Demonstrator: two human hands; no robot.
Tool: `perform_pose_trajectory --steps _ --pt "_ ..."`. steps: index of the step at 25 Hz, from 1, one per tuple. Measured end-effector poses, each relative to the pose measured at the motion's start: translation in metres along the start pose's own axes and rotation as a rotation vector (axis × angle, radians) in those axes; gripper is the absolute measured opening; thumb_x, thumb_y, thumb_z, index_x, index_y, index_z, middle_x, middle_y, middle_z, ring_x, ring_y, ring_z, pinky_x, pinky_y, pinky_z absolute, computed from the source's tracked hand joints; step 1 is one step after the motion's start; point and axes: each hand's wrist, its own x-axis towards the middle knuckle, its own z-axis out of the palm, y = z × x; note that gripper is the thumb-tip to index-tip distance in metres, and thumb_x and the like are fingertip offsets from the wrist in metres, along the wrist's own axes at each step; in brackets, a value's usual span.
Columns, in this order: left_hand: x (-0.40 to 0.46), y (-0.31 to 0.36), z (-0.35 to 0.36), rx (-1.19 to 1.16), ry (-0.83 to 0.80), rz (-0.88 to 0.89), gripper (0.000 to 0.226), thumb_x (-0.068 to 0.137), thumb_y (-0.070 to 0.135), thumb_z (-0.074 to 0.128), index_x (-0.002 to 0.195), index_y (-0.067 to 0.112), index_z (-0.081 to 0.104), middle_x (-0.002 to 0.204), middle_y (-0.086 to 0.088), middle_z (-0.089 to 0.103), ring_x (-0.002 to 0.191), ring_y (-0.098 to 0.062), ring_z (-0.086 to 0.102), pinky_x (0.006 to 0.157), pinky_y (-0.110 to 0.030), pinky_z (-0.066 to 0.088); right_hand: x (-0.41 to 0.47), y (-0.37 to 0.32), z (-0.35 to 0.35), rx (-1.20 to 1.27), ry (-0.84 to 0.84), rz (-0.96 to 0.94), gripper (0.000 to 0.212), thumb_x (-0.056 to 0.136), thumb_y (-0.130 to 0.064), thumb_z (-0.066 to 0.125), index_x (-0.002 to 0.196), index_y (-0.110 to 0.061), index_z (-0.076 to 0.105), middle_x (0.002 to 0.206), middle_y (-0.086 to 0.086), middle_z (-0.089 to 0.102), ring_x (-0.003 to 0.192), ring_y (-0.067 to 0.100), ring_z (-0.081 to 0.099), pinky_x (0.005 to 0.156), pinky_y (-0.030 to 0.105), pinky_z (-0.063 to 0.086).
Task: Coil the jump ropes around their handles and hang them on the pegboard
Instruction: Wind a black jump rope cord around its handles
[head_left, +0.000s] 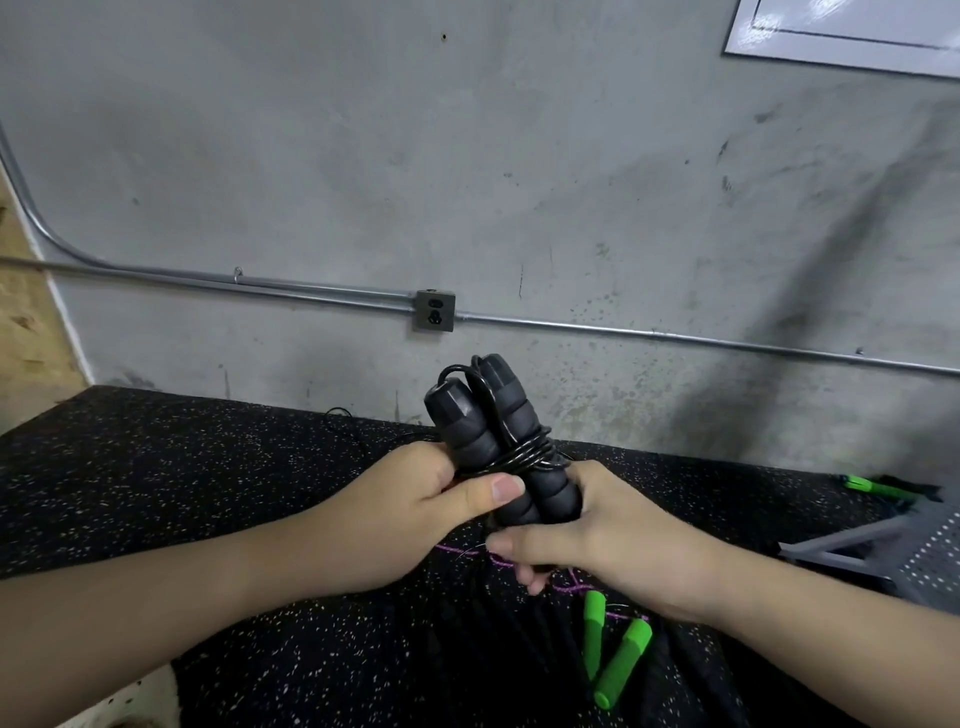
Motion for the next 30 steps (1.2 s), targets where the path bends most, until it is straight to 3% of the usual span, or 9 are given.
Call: perform_pose_trajectory --steps 3,5,9,12,16,18,23,27,30 --pt "-0.002 0.011 0.000 -0.065 -0.094 -0.001 0.029 0.106 0.026 0.048 0.085 0.026 0.068 0.076 0.016 0.070 0.075 0.003 0.065 0.076 -0.012 0.047 -0.008 -0.012 -0.011 0.334 -0.408 0.180 0.018 0.088 -0.015 0.066 0.103 -0.006 0.064 0.083 0.010 0.060 0.068 0.019 0.057 0.066 0.031 0.052" --pt "-0.001 0.019 0.001 -0.097 -0.119 -0.015 0.034 0.109 0.015 0.046 0.083 0.027 0.064 0.065 0.024 0.065 0.066 0.010 0.062 0.068 -0.003 0.043 -0.009 -0.018 -0.011 0.293 -0.456 0.185 0.014 0.087 -0.013 0.065 0.096 -0.005 0.056 0.069 0.001 0.052 0.059 0.014 0.048 0.058 0.026 0.046" --pt "0.003 0.014 -0.006 0.029 -0.045 -0.073 0.048 0.089 0.072 0.047 0.073 0.037 0.074 0.066 0.021 0.067 0.067 0.007 0.063 0.069 -0.009 0.044 -0.004 -0.020 0.000 0.070 -0.188 0.040 0.015 0.085 -0.004 0.065 0.091 -0.006 0.052 0.057 -0.005 0.043 0.048 0.011 0.037 0.047 0.026 0.036" --pt "0.005 0.004 -0.003 0.105 0.115 -0.161 0.074 0.081 0.087 0.046 0.058 0.017 0.058 0.053 0.014 0.040 0.051 -0.003 0.038 0.055 -0.019 0.031 -0.002 -0.020 -0.001 -0.020 -0.025 -0.035 0.015 0.088 -0.006 0.067 0.083 -0.006 0.053 0.057 -0.002 0.043 0.050 0.013 0.039 0.047 0.029 0.037" --pt "0.007 0.004 0.000 0.110 0.170 -0.099 0.091 0.082 0.087 0.047 0.090 -0.002 0.063 0.070 -0.015 0.059 0.064 -0.029 0.057 0.066 -0.046 0.048 0.003 -0.018 -0.009 -0.298 0.186 -0.122 0.026 0.094 -0.007 0.068 0.082 0.008 0.051 0.056 0.002 0.044 0.051 0.015 0.040 0.052 0.032 0.035" --pt "0.007 0.008 0.003 0.104 0.174 -0.080 0.086 0.085 0.083 0.048 0.094 -0.001 0.062 0.078 -0.015 0.063 0.074 -0.031 0.061 0.078 -0.054 0.050 0.006 -0.014 -0.011 -0.391 0.269 -0.142 0.028 0.091 -0.009 0.070 0.075 0.002 0.049 0.059 0.000 0.043 0.055 0.012 0.037 0.053 0.032 0.031" --pt "0.011 0.019 0.020 0.052 0.165 -0.135 0.058 0.082 0.080 0.056 0.075 0.022 0.059 0.060 0.012 0.049 0.059 -0.008 0.048 0.063 -0.031 0.042 0.007 0.001 -0.002 -0.574 0.420 -0.191 0.005 0.079 -0.023 0.055 0.076 -0.019 0.055 0.060 -0.009 0.057 0.054 0.013 0.050 0.052 0.036 0.044" --pt "0.013 0.014 0.021 0.032 0.210 -0.091 0.052 0.076 0.081 0.060 0.097 0.036 0.074 0.092 0.010 0.078 0.093 -0.007 0.073 0.090 -0.043 0.057 0.003 0.010 0.015 -0.800 0.594 -0.199 0.022 0.073 -0.040 0.051 0.092 -0.030 0.052 0.075 -0.007 0.065 0.072 0.022 0.064 0.068 0.040 0.053" --pt "0.010 0.012 0.014 0.049 0.191 -0.078 0.040 0.082 0.067 0.059 0.097 0.033 0.074 0.094 0.010 0.078 0.093 -0.006 0.073 0.091 -0.040 0.056 0.000 0.006 0.017 -0.754 0.461 -0.151 0.040 0.070 -0.059 0.061 0.096 -0.029 0.056 0.079 -0.008 0.069 0.075 0.014 0.068 0.074 0.039 0.056"
